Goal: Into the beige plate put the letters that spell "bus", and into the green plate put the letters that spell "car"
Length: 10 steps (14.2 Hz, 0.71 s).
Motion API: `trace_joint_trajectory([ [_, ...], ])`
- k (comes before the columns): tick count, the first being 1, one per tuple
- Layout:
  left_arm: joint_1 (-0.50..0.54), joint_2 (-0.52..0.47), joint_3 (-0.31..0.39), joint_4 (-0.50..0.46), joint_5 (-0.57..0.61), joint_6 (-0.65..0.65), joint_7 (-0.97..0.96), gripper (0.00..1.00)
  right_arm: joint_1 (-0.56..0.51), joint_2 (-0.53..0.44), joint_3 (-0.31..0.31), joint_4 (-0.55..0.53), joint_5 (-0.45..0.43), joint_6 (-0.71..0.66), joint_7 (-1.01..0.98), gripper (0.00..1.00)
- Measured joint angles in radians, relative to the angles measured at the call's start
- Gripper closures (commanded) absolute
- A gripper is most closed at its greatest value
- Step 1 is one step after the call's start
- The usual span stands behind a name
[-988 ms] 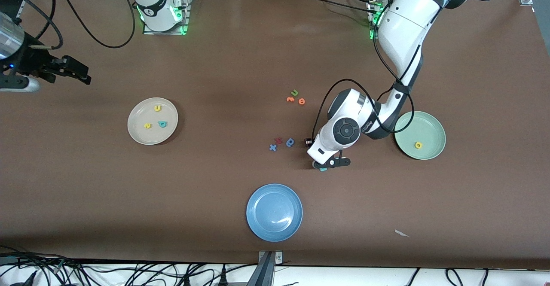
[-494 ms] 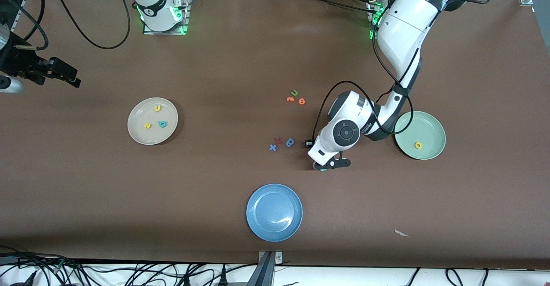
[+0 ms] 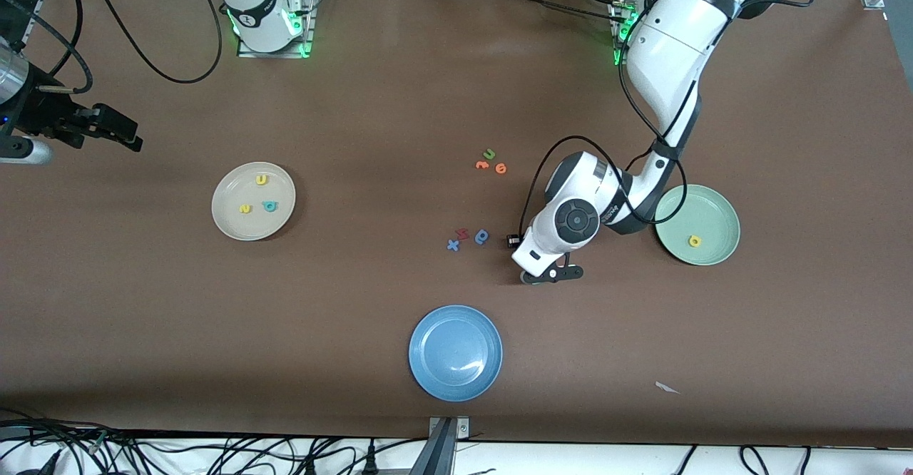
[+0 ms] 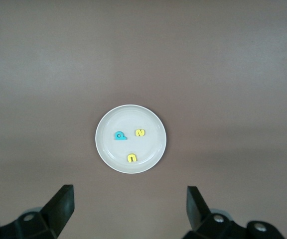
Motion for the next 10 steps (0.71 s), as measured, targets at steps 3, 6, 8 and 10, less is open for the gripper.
trace_joint_trajectory([
  [3,0.000,0.000,0.001,0.001,0.000,0.000,0.000,0.55,0.000,0.000,0.001,0.002,0.000,0.000,0.000,0.00],
  [6,0.000,0.000,0.002,0.001,0.000,0.000,0.000,0.55,0.000,0.000,0.002,0.002,0.000,0.000,0.000,0.00],
  [8,0.000,0.000,0.003,0.001,0.000,0.000,0.000,0.55,0.000,0.000,0.002,0.002,0.000,0.000,0.000,0.00],
  [10,0.001,0.000,0.004,0.002,0.000,0.000,0.000,0.55,0.000,0.000,0.002,0.002,0.000,0.000,0.000,0.00],
])
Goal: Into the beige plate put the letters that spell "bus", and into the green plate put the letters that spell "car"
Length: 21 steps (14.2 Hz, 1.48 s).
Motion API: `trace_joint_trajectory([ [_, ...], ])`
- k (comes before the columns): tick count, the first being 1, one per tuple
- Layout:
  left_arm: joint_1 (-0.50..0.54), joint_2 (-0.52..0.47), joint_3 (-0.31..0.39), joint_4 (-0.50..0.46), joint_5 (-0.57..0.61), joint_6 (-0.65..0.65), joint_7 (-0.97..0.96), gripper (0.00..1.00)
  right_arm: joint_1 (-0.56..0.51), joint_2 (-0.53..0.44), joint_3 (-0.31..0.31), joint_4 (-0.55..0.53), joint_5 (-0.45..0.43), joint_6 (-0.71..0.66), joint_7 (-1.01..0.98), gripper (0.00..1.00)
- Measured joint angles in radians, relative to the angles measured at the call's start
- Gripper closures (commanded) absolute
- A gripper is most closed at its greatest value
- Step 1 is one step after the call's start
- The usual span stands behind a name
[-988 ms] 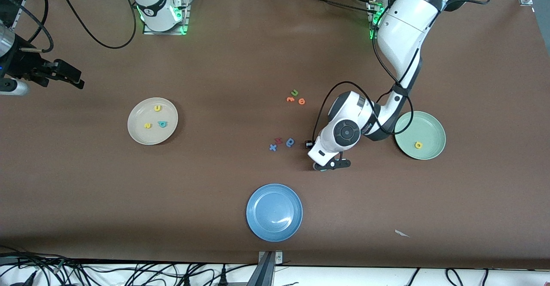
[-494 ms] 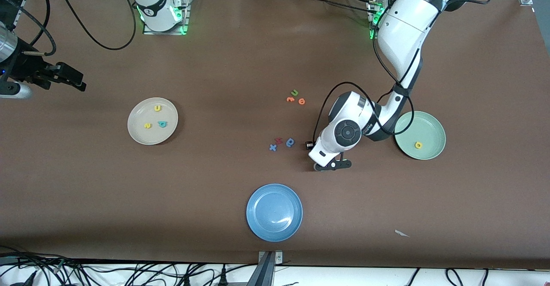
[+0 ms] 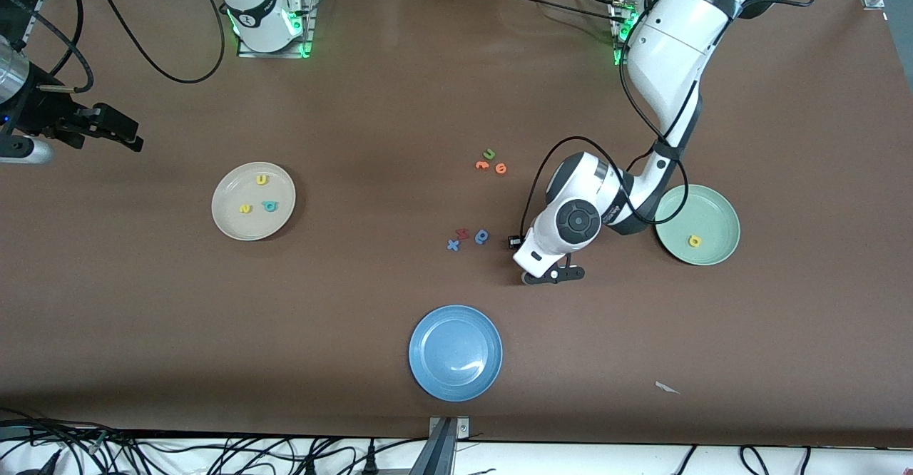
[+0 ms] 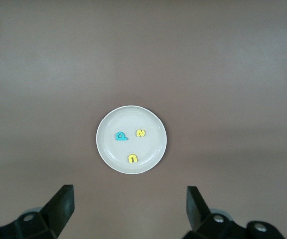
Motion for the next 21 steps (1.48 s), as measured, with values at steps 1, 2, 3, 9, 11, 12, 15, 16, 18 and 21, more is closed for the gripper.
trace_joint_trajectory([
  [1,0.000,0.000,0.002,0.000,0.000,0.000,0.000,0.55,0.000,0.000,0.001,0.000,0.000,0.000,0.000,0.00],
  [2,0.000,0.000,0.004,0.000,0.000,0.000,0.000,0.57,0.000,0.000,0.004,0.000,0.000,0.000,0.000,0.00],
  [3,0.000,0.000,0.004,0.000,0.000,0.000,0.000,0.59,0.000,0.000,0.008,0.000,0.000,0.000,0.000,0.00],
  [9,0.000,0.000,0.006,0.001,0.000,-0.001,-0.004,0.68,0.000,0.000,0.011,0.000,0.000,0.000,0.000,0.00],
  [11,0.000,0.000,0.006,0.001,0.000,0.004,-0.006,0.69,0.000,0.000,0.011,0.000,0.000,0.000,0.000,0.00],
  [12,0.000,0.000,0.006,0.001,0.000,0.010,-0.006,0.70,0.000,0.000,0.011,0.000,0.000,0.000,0.000,0.00],
  [15,0.000,0.000,0.007,0.001,0.000,0.012,-0.007,0.74,0.000,0.000,0.011,0.000,0.000,0.000,0.000,0.00],
  [16,0.000,0.000,0.007,0.001,0.000,0.012,-0.007,0.75,0.000,0.000,0.012,0.000,0.000,0.000,0.000,0.00],
  [18,0.000,0.000,0.007,0.001,0.000,0.013,-0.007,0.78,0.000,0.000,0.013,0.000,0.000,0.000,0.000,0.00],
  [21,0.000,0.000,0.007,0.002,0.000,0.013,-0.007,0.80,0.000,0.000,0.013,0.000,0.000,0.000,0.000,0.00],
])
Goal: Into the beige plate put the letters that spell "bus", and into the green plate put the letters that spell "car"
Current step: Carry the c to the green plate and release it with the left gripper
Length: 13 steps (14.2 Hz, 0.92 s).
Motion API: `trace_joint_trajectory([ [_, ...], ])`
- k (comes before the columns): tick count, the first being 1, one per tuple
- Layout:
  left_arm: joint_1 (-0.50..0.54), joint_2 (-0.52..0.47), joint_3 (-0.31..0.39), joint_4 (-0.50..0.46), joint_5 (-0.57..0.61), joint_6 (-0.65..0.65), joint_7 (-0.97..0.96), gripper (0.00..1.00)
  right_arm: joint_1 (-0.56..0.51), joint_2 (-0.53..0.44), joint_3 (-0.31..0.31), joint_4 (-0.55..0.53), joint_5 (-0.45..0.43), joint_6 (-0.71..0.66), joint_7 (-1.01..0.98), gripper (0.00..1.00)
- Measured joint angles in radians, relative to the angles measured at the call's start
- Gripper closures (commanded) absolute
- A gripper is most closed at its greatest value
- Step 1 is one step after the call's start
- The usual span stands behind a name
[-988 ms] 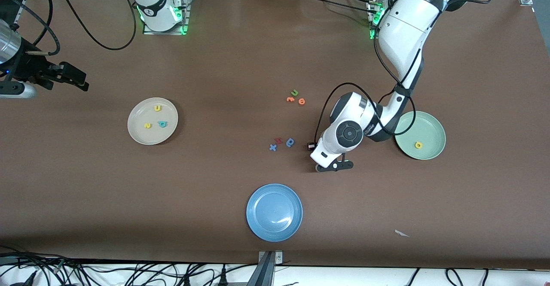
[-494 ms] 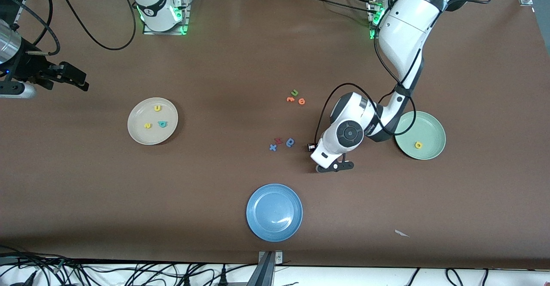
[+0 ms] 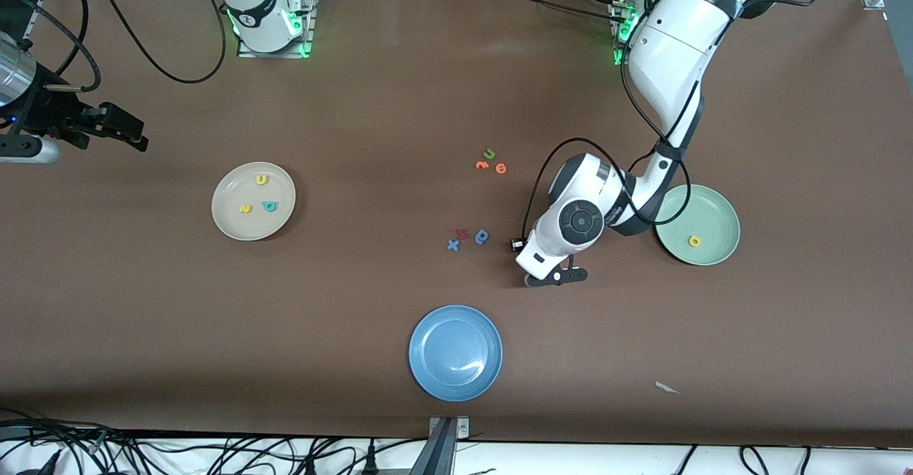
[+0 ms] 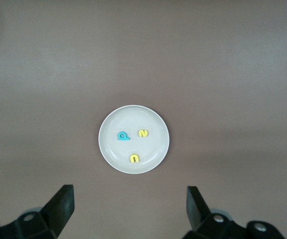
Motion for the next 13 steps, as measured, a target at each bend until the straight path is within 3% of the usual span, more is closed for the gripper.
trace_joint_trajectory([
  [4,0.020,-0.008,0.024,0.027,0.011,-0.044,0.044,0.82,0.000,0.000,0.000,0.000,0.000,0.000,0.000,0.00],
  [8,0.126,-0.078,0.030,0.038,0.012,-0.221,0.266,0.84,0.000,0.000,0.001,0.000,0.000,0.000,0.000,0.00],
  [13,0.272,-0.212,0.033,-0.087,0.107,-0.284,0.479,0.87,0.000,0.000,0.001,0.001,0.000,0.000,0.000,0.00],
])
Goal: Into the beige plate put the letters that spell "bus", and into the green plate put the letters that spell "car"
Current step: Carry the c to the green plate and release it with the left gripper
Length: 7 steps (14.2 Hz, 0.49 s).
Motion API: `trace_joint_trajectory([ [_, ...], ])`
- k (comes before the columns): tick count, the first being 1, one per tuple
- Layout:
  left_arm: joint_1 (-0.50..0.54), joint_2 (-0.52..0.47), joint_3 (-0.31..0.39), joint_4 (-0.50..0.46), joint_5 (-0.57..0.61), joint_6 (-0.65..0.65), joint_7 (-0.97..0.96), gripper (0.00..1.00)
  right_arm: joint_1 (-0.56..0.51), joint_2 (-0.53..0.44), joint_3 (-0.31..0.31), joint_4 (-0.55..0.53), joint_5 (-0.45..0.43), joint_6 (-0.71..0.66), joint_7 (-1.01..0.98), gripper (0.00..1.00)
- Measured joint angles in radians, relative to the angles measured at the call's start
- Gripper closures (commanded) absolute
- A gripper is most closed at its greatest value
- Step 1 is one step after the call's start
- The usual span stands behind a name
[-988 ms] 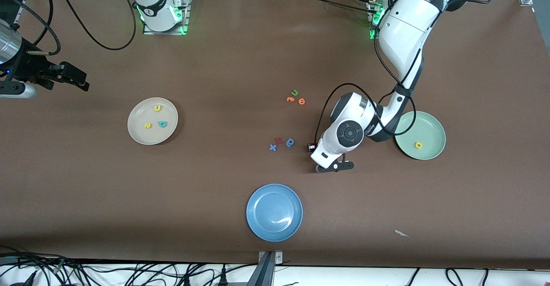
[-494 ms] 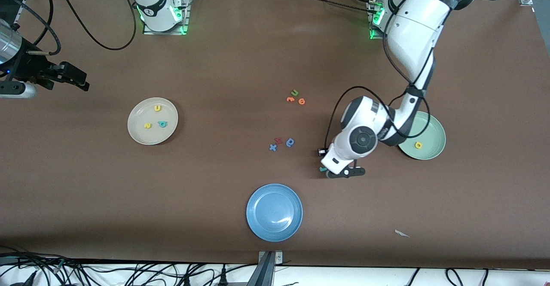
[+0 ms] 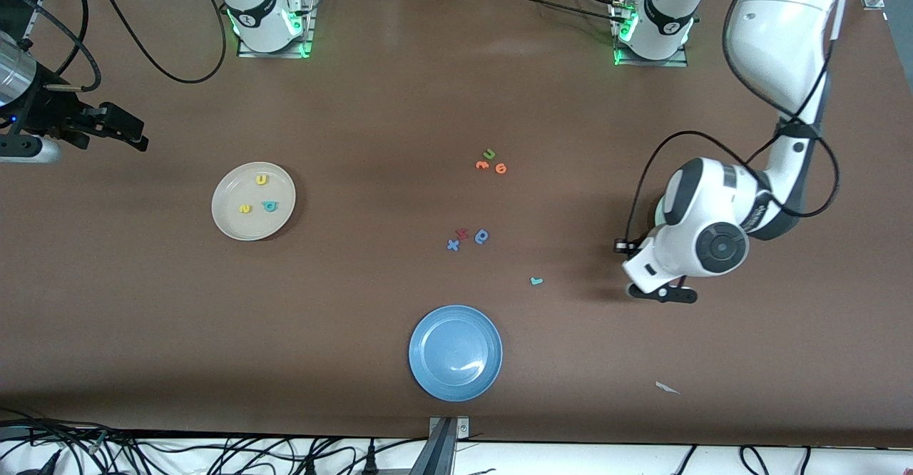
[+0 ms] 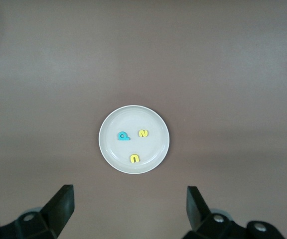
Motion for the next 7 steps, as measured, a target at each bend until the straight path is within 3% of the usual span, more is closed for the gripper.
trace_joint_trajectory([
  [3,0.051,-0.067,0.000,-0.105,0.044,0.035,0.062,0.87,0.000,0.000,0.001,0.000,0.000,0.000,0.000,0.00],
  [7,0.127,-0.160,0.001,-0.300,0.048,0.224,0.155,0.87,0.000,0.000,0.001,0.000,0.000,-0.001,0.000,0.00],
])
